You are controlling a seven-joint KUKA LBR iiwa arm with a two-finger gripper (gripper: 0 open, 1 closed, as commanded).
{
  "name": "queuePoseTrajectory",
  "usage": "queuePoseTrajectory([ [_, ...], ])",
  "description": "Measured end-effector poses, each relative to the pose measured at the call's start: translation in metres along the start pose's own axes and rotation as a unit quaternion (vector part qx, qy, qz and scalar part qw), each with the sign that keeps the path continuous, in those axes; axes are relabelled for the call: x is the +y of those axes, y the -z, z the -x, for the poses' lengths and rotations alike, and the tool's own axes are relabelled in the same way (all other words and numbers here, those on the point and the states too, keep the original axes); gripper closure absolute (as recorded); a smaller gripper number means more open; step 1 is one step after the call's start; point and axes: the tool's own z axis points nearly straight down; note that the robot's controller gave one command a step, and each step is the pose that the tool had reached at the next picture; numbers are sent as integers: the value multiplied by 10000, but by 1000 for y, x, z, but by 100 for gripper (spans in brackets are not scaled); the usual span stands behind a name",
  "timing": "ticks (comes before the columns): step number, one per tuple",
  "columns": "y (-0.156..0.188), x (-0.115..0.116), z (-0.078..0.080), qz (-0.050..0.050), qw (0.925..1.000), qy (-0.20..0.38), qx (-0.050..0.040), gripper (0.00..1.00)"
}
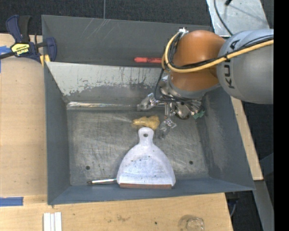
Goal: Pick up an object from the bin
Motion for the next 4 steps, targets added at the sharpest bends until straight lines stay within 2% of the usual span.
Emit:
queuePoseTrajectory([
  [1,-27,1,12,0,9981,615,0,0],
  [2,-42,9,20,5,9928,1197,0,0],
  [3,-43,9,15,10,9990,443,10,0],
  [4,-46,26,-8,-36,9720,2349,-87,100],
])
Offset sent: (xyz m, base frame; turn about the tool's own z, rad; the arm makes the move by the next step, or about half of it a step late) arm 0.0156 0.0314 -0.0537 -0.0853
